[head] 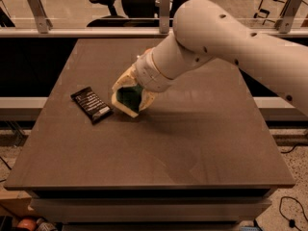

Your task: Move sponge near rxbar chocolate

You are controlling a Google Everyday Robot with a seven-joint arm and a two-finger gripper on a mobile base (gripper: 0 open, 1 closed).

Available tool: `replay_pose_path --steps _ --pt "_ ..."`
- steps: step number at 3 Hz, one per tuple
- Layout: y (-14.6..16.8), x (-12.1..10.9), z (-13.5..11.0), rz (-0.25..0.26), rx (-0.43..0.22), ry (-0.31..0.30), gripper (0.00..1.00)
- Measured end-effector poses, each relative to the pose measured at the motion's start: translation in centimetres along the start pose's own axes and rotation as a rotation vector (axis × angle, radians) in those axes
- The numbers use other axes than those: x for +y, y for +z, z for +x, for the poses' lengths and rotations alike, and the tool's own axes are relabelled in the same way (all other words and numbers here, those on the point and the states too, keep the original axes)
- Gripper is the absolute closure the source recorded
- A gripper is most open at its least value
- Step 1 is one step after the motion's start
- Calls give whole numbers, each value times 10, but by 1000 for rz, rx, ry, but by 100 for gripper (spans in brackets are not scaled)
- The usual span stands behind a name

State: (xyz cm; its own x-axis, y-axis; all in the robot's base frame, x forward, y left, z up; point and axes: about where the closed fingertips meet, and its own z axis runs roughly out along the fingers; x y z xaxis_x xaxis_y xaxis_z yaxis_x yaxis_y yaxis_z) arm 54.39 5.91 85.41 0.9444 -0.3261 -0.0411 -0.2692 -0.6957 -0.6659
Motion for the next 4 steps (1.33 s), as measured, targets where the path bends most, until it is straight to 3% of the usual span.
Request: replay_pose_path --steps 3,4 --pt "1 -3 -4 -2 -2 -9 12" --pt "0 -5 -6 -2 -3 -12 0"
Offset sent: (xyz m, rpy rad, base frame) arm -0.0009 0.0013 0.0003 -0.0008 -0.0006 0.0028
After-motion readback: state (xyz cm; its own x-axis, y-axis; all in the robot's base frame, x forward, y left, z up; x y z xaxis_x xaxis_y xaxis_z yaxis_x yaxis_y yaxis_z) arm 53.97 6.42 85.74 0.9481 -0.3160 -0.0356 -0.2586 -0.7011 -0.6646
